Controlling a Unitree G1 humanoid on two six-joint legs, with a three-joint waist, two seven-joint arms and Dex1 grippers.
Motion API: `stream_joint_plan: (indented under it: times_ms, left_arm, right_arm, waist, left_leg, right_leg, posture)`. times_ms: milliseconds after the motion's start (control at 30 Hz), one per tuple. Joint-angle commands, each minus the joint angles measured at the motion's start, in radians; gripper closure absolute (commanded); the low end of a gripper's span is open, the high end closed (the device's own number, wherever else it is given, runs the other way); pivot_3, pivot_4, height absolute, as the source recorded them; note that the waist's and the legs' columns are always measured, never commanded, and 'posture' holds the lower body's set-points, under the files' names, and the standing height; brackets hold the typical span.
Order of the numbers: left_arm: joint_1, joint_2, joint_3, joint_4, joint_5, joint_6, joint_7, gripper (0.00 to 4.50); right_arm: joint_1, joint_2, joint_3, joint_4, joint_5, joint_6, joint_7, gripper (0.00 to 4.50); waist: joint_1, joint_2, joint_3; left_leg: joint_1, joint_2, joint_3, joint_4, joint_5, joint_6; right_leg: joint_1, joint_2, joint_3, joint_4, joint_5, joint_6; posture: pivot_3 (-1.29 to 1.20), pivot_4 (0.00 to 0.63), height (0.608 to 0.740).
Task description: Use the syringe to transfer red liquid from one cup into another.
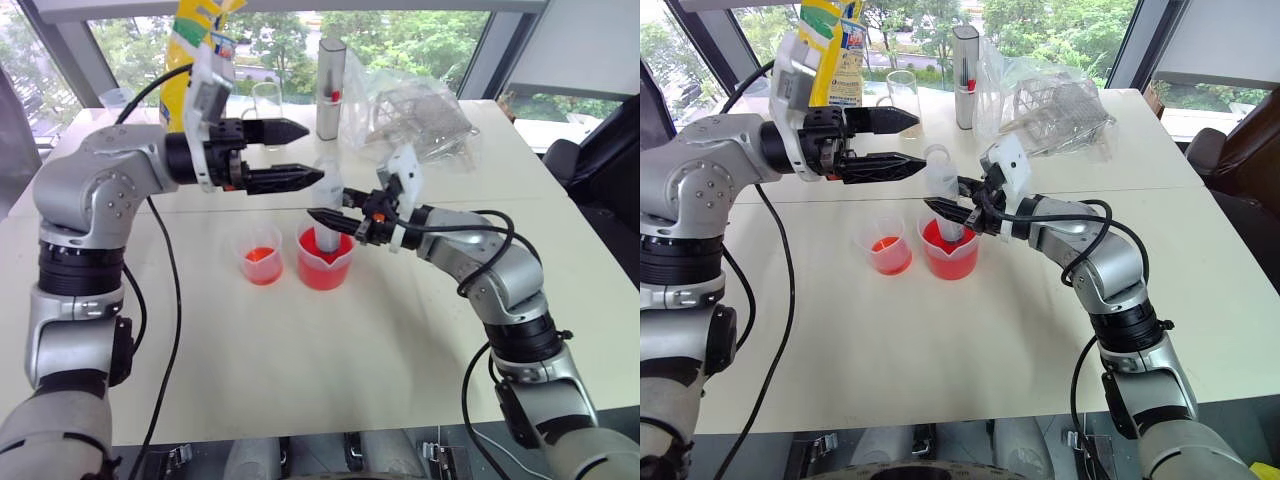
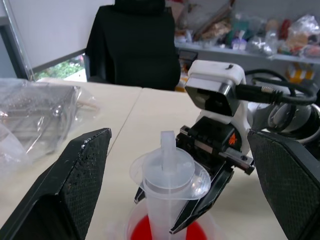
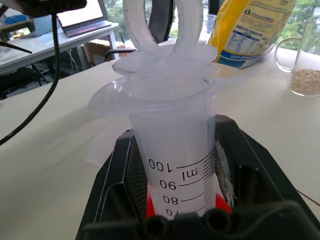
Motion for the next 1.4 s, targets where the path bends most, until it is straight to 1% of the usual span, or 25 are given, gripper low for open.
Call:
stream_joint_plan:
  times_ms: [33,67,100,267,300,333,533,567,633,767,1067,1200,1400]
  left_arm:
    - [-0.002,0.003,0.007,-0.029,0.002,-0.012,-0.006,0.55]
    - [0.001,0.002,0.006,-0.031,0.003,-0.010,-0.007,0.84]
    - [0.003,0.001,0.005,-0.032,0.004,-0.009,-0.008,1.33]
    - [0.020,-0.004,-0.015,-0.045,0.007,0.004,-0.014,3.85]
    - [0.023,-0.006,-0.016,-0.047,0.007,0.006,-0.013,4.42]
    - [0.029,-0.009,-0.021,-0.048,0.010,0.004,-0.010,4.47]
    - [0.033,-0.022,-0.014,-0.044,0.009,0.011,0.008,4.47]
    - [0.033,-0.022,-0.014,-0.045,0.012,0.010,0.010,4.23]
    - [0.033,-0.025,-0.009,-0.046,0.015,0.007,0.021,3.62]
    - [0.016,-0.039,0.025,-0.043,-0.020,0.029,0.040,1.79]
    - [-0.004,-0.038,0.096,-0.046,-0.119,0.102,0.053,1.79]
    - [0.024,-0.020,0.052,-0.052,-0.061,0.057,0.039,1.79]
    - [0.054,-0.035,0.006,-0.048,-0.019,0.021,0.029,1.79]
  right_arm:
    - [-0.018,0.009,-0.018,-0.022,-0.010,-0.014,0.009,3.04]
    - [-0.018,0.010,-0.017,-0.024,-0.012,-0.013,0.011,3.04]
    - [-0.018,0.011,-0.017,-0.026,-0.014,-0.012,0.014,3.04]
    - [-0.023,0.016,-0.018,-0.035,-0.017,-0.003,0.021,3.04]
    - [-0.023,0.017,-0.018,-0.036,-0.017,-0.001,0.021,3.04]
    - [-0.025,0.018,-0.018,-0.038,-0.017,0.001,0.021,3.04]
    - [-0.025,0.019,-0.016,-0.043,-0.021,0.007,0.025,3.04]
    - [-0.025,0.020,-0.017,-0.044,-0.021,0.009,0.025,3.04]
    - [-0.023,0.022,-0.017,-0.048,-0.020,0.012,0.025,3.04]
    - [-0.022,0.027,-0.016,-0.054,-0.022,0.020,0.026,3.04]
    - [-0.020,0.029,-0.019,-0.056,-0.026,0.030,0.036,3.04]
    - [-0.021,0.031,-0.019,-0.063,-0.022,0.036,0.041,3.04]
    - [-0.026,0.035,-0.021,-0.069,-0.020,0.042,0.043,3.04]
  waist:
    - [0.000,0.000,0.000]
    - [0.000,0.000,0.000]
    - [0.000,0.000,0.000]
    - [0.000,0.000,0.000]
    - [0.000,0.000,0.000]
    - [0.000,0.000,0.000]
    - [0.000,0.000,0.000]
    - [0.000,0.000,0.000]
    - [0.000,0.000,0.000]
    - [0.000,0.000,0.000]
    - [-0.002,0.000,0.000]
    - [-0.001,0.000,0.000]
    - [0.000,0.000,0.000]
  left_leg:
    - [0.000,0.000,0.000,0.000,0.000,0.000]
    - [0.000,0.000,0.000,0.000,0.000,0.000]
    - [0.000,0.000,0.000,0.000,0.000,0.000]
    - [0.000,0.000,0.000,0.000,0.000,0.000]
    - [0.000,0.000,0.000,0.000,0.000,0.000]
    - [0.000,0.000,0.000,0.000,0.000,0.000]
    - [0.000,0.000,0.000,0.000,0.000,0.000]
    - [0.000,0.000,0.000,0.000,0.000,0.000]
    - [0.000,0.000,0.000,0.000,0.000,0.000]
    - [0.000,0.000,0.000,0.000,0.000,0.000]
    - [0.000,0.000,0.000,0.000,0.000,0.000]
    - [0.000,0.000,0.000,0.000,0.000,0.000]
    - [0.000,0.000,0.000,0.000,0.000,0.000]
  right_leg:
    - [0.000,0.000,0.000,0.000,0.000,0.000]
    - [0.000,0.000,0.000,0.000,0.000,0.000]
    - [0.000,0.000,0.000,0.000,0.000,0.000]
    - [0.000,0.000,0.000,0.000,0.000,0.000]
    - [0.000,0.000,0.000,0.000,0.000,0.000]
    - [0.000,0.000,0.000,0.000,0.000,0.000]
    - [0.000,0.000,0.000,0.000,0.000,0.000]
    - [0.000,0.000,0.000,0.000,0.000,0.000]
    - [0.000,0.000,0.000,0.000,0.000,0.000]
    - [0.000,0.000,0.000,0.000,0.000,0.000]
    - [0.000,0.000,0.000,0.000,0.000,0.000]
    - [0.000,0.000,0.000,0.000,0.000,0.000]
    - [0.000,0.000,0.000,0.000,0.000,0.000]
  posture:
    - [0.00,0.150,0.740]
    - [0.00,0.150,0.740]
    - [0.00,0.150,0.740]
    - [0.00,0.150,0.740]
    - [0.00,0.150,0.740]
    - [0.00,0.150,0.740]
    - [0.00,0.150,0.740]
    - [0.00,0.150,0.740]
    - [0.00,0.150,0.740]
    - [0.00,0.150,0.740]
    - [0.00,0.150,0.740]
    - [0.00,0.150,0.740]
    - [0.00,0.150,0.740]
